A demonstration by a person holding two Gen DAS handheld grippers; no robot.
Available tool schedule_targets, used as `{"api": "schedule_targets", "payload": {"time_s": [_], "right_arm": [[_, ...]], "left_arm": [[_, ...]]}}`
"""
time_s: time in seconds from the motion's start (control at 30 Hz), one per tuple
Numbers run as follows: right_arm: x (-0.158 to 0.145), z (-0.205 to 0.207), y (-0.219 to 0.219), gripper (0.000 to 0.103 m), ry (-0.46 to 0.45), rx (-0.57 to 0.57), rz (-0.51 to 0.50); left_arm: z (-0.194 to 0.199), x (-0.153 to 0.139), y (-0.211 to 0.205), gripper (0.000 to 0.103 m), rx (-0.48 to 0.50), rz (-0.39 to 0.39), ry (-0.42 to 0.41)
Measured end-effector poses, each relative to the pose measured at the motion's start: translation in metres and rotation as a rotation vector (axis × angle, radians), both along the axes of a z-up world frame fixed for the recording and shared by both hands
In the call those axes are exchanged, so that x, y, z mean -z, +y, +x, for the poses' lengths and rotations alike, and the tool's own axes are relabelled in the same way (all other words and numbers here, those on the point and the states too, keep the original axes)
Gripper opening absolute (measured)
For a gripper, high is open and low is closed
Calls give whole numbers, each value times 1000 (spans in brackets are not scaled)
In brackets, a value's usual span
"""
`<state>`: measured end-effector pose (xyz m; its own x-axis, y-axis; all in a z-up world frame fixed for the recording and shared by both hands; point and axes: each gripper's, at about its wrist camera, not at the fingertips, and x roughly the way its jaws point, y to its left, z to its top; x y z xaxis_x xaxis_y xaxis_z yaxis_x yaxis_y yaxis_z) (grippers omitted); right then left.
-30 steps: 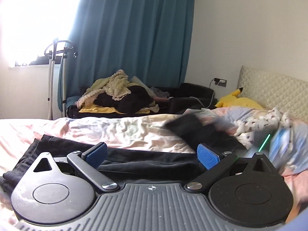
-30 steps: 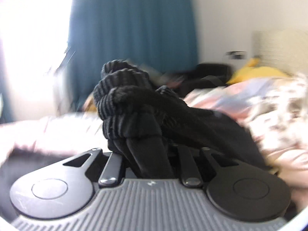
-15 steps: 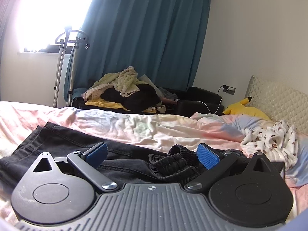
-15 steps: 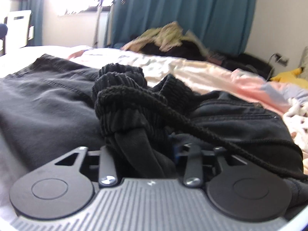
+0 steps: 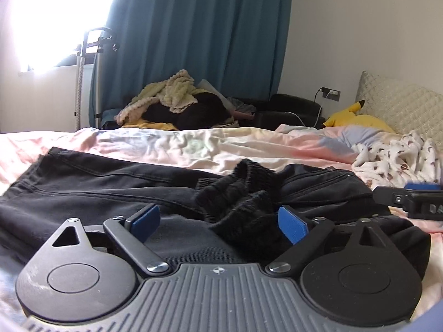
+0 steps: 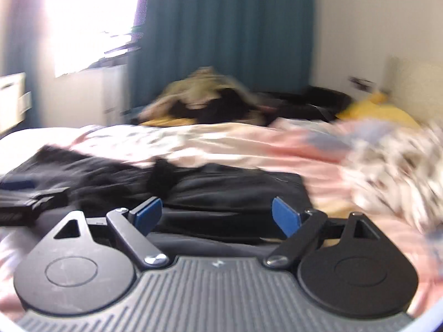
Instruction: Fold clothes
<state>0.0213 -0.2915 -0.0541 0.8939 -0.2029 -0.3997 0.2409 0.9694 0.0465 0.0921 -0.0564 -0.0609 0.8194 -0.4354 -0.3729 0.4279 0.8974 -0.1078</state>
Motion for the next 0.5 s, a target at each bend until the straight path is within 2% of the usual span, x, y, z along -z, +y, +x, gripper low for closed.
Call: {"api": "schedule_targets", "payload": {"time_s": [0.1,0.17,0.23,0.3,0.37,0.5], "right_arm": [[11,4,-18,88,26,70,101],[18,7,-30,88,44,117,169],[26,10,-42,88,61,164,236],[34,12,-48,88,78,198,275],[39,13,-48,88,82,218,313],[40,12,-41,89,77,230,309]], "left_arm": [[8,0,-18,78,16,32,-14],[15,4,-29,63,11,59,-8],[25,11,-36,53,-20,75,22],[36,17,-35,54,-22,49,72],[40,18,-30,53,-2,25,87],[47,17,-24,40,5,60,175]]}}
